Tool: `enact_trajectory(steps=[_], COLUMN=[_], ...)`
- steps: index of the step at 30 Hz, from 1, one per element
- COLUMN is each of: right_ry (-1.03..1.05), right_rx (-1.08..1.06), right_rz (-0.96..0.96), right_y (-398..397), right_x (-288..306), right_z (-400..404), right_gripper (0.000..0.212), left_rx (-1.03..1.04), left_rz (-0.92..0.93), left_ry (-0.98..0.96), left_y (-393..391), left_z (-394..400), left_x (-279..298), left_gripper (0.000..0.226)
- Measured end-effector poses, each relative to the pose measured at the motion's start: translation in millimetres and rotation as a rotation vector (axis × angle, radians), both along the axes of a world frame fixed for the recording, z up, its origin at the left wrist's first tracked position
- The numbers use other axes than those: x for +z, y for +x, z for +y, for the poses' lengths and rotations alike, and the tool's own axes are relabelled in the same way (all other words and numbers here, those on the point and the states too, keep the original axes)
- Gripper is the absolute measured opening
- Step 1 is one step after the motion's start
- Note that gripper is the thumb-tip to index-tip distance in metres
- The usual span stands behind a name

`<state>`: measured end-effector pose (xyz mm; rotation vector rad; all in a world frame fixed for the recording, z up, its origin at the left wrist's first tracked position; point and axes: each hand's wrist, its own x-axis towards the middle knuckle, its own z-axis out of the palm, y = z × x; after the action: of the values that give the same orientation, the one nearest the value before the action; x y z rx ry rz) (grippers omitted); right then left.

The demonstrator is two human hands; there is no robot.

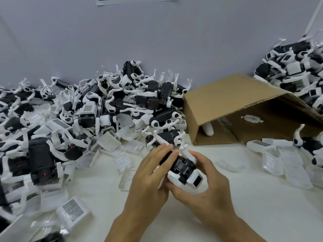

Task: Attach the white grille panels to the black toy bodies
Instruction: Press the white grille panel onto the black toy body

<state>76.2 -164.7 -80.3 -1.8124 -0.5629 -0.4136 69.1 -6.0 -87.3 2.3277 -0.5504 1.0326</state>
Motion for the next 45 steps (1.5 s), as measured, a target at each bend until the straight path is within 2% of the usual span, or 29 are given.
enact_trajectory(steps=[6, 10, 13, 16, 18, 20, 22, 24, 27, 30, 32, 34, 37, 41, 45], right_ry=[0.015, 0.051, 0.101, 0.151, 0.235, 0.309, 0.351, 0.392, 0.365, 0.257, 0.136, 0.022, -0.039, -0.036, -0.041], right_rx=[0.034, 0.008, 0.008, 0.033, 0.07, 0.071, 0.041, -0.001, -0.051, -0.044, 0.005, 0.06, 0.116, 0.115, 0.139], right_rz=[0.02, 0.065, 0.07, 0.197, 0.302, 0.313, 0.298, 0.289, 0.3, 0.235, 0.11, -0.059, -0.215, -0.267, -0.209], right_y=[2, 1, 1, -1, -1, 0, 2, 4, 8, 6, 2, 1, 1, 1, -1], right_x=[-4, -2, -2, 0, 1, 1, 1, -2, -2, -3, -4, -7, -10, -12, -12], right_z=[0, 0, -2, 2, 2, 2, 2, 2, 0, -1, 1, 2, 4, 5, 6], right_gripper=[0.07, 0.069, 0.064, 0.056, 0.052, 0.071, 0.082, 0.077, 0.08, 0.073, 0.074, 0.075, 0.055, 0.024, 0.026], left_rx=[-0.001, -0.003, 0.028, 0.114, 0.135, 0.1, 0.079, 0.079, -0.098, -0.414, -0.519, -0.531, -0.562, -0.64, -0.606], left_rz=[0.0, -0.004, 0.026, -0.05, -0.134, -0.191, -0.158, -0.079, 0.191, 0.574, 0.684, 0.725, 0.828, 0.961, 0.96], left_ry=[0.0, -0.006, 0.027, 0.042, -0.062, -0.238, -0.458, -0.701, -1.179, -1.653, -1.837, -1.888, -1.886, -1.87, -1.832], left_y=[0, 0, 0, -1, 1, 1, 0, -3, -2, -1, -2, -3, -7, -10, -8], left_z=[2, 1, 0, -3, -2, 1, 1, 0, 0, 3, 3, -1, -8, -16, -18], left_x=[-2, -2, -1, -2, -4, -5, -3, 5, 16, 24, 26, 26, 25, 20, 15], left_gripper=[0.083, 0.067, 0.067, 0.072, 0.073, 0.072, 0.071, 0.055, 0.031, 0.037, 0.044, 0.044, 0.042, 0.051, 0.051])
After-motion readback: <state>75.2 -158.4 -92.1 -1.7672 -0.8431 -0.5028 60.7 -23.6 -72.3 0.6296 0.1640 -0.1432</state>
